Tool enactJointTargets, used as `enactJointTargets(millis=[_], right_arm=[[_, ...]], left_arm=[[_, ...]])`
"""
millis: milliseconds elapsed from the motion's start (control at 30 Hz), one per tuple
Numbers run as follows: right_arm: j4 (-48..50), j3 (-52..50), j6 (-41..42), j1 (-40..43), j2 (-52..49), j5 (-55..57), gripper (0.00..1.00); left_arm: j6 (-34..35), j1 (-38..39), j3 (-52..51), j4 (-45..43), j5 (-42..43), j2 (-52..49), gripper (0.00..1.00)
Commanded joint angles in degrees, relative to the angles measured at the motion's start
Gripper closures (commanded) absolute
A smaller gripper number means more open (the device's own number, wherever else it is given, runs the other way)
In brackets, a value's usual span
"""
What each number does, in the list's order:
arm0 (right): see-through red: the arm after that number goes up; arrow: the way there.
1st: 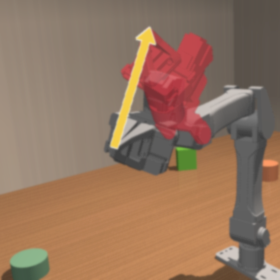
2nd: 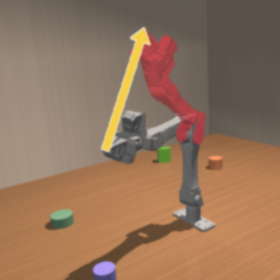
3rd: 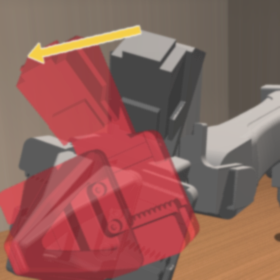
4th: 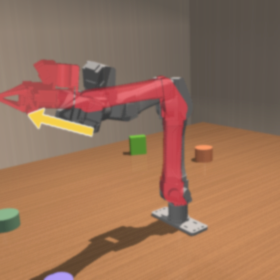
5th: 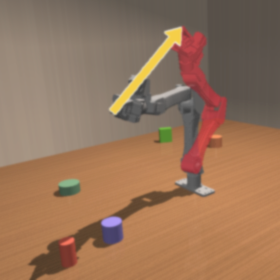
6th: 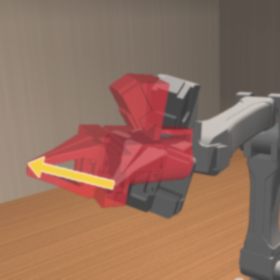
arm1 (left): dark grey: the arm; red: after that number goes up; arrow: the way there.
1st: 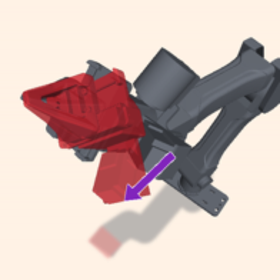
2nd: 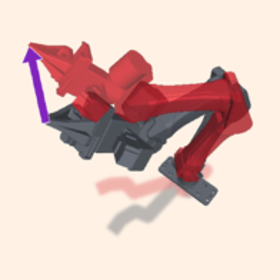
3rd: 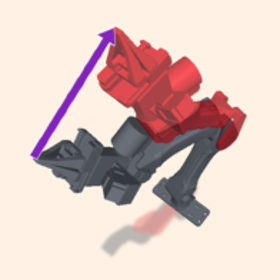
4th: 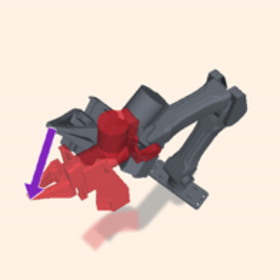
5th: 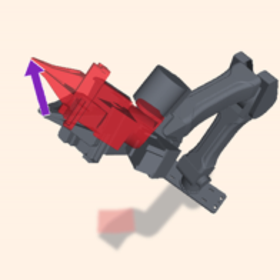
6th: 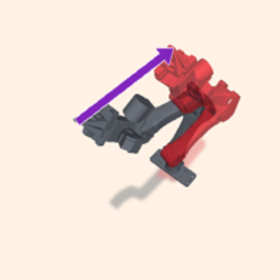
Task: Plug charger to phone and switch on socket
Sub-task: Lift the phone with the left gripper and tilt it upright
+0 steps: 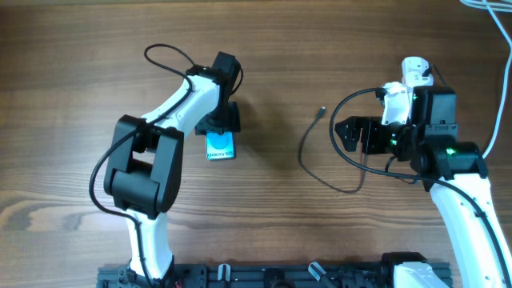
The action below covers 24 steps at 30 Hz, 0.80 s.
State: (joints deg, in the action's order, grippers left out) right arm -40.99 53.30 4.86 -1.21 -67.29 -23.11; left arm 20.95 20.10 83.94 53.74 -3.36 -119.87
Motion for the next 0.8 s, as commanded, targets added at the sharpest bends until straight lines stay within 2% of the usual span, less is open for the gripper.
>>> enactJointTargets(millis=[0,233,433,567,667,767], right_arm=[[0.0,1.0,-0.2,-0.2,-0.4,0.0,0.0],[0.0,1.0,-0.2,-0.2,-0.4,-0.1,0.0],[0.6,1.0,1.4,-0.2,-0.4,-0.1,0.0],[1.0,1.0,2.8,-0.2,-0.4,-0.1,0.0],[1.0,1.0,2.9,-0.2,-0.4,-0.1,0.0],[1.0,1.0,2.9,-0.2,-0.4,-0.1,0.0]], left_arm=[[0.6,-0.5,2.7,1.0,-1.0,1.3,0.35],[2.2,-0.6,2.8,1.9,-0.4,3.4,0.35],[5.1,-3.5,2.8,1.8,5.4,5.7,0.38],[6.0,-7.0,3.0,1.2,14.5,7.5,0.42],[10.0,-9.6,3.1,0.5,20.4,7.8,0.44],[10.0,-11.4,3.1,-1.1,27.4,7.8,0.5]])
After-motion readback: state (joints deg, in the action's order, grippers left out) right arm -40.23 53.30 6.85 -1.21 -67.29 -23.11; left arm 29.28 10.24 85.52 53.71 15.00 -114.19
